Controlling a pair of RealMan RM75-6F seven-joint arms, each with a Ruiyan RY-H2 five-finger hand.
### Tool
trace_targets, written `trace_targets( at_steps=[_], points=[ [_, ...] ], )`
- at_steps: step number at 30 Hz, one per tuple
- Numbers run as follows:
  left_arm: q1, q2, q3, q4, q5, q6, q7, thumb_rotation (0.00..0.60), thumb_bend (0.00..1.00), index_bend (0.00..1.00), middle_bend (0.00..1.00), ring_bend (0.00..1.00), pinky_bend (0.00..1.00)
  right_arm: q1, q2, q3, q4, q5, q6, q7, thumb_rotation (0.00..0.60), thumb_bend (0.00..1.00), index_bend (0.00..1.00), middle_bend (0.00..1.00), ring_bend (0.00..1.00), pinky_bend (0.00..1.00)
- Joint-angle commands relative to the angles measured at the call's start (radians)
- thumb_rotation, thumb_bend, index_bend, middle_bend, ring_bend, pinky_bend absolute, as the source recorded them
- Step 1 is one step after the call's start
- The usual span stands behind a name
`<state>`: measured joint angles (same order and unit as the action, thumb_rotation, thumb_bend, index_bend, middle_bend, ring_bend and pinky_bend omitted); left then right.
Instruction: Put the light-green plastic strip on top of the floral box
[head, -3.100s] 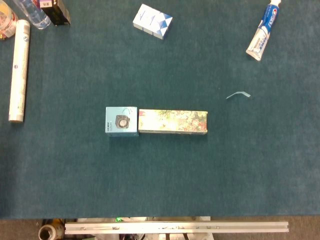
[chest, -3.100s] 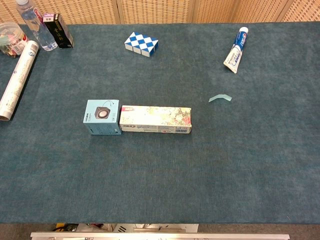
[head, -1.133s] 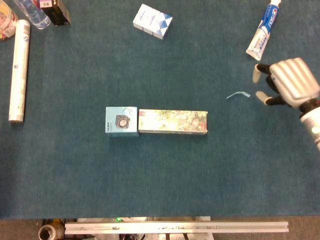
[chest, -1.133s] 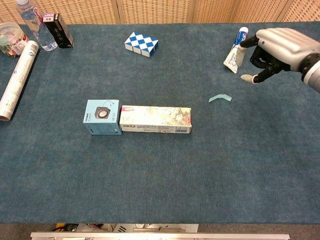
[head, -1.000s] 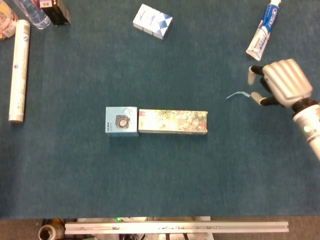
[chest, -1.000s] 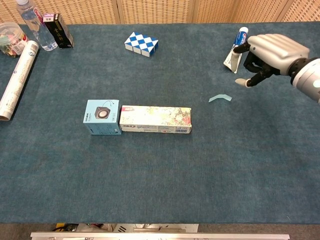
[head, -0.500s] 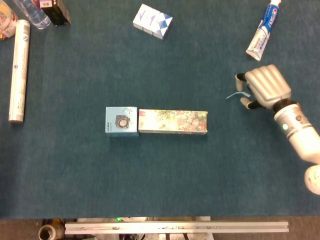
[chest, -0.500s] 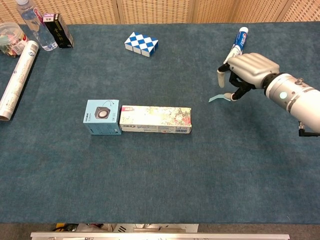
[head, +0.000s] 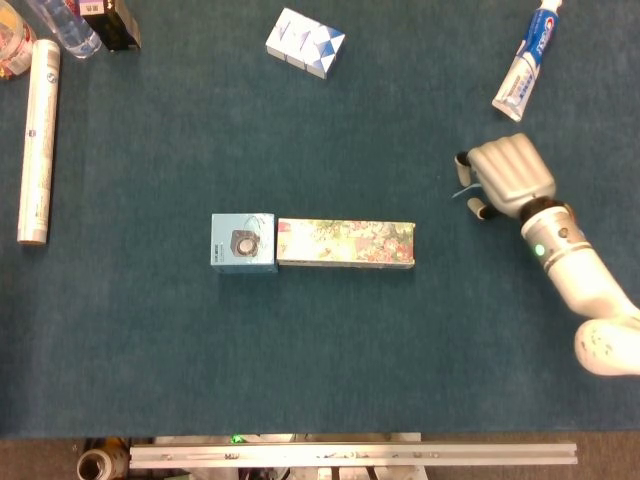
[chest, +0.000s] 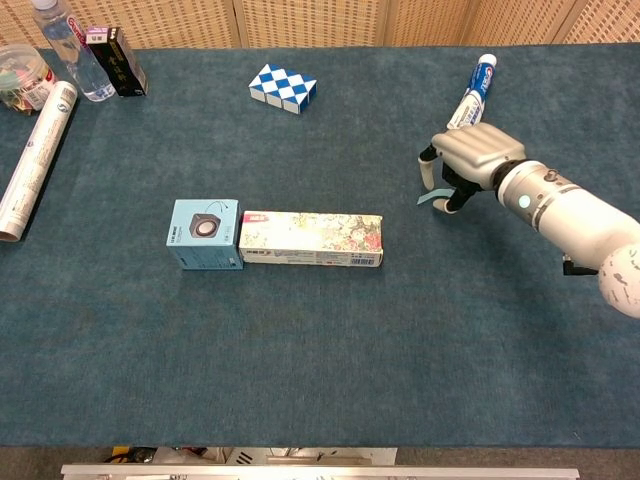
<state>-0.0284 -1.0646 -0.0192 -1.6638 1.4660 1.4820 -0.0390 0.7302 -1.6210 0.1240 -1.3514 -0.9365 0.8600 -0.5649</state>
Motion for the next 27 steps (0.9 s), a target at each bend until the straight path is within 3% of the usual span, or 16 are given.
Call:
trace_targets(
  at_steps=[1,9,27],
  points=[
    [0.000,-0.001,-0.001,0.002,-0.001,0.001,-0.001,0.600,0.20,0.13,0.13,0.10,0.00,0.010,-0.015,-0.002,0.018,0.015,-0.005,-0.012,0.600,0.24,0.54,0.97,1.00,1.00],
    [0.002,-0.005,-0.003,0.009,-0.005,0.002,-0.006,0.600,0.20,0.12,0.13,0.10,0.00,0.029,-0.050,-0.002,0.059,0.048,-0.015,-0.023,0.600,0.31,0.55,0.97,1.00,1.00],
    [0.005,-0.005,-0.004,0.018,-0.005,0.006,-0.013,0.600,0.20,0.12,0.13,0.10,0.00,0.043,-0.077,-0.008,0.086,0.064,-0.008,-0.027,0.600,0.32,0.64,0.97,1.00,1.00]
  ],
)
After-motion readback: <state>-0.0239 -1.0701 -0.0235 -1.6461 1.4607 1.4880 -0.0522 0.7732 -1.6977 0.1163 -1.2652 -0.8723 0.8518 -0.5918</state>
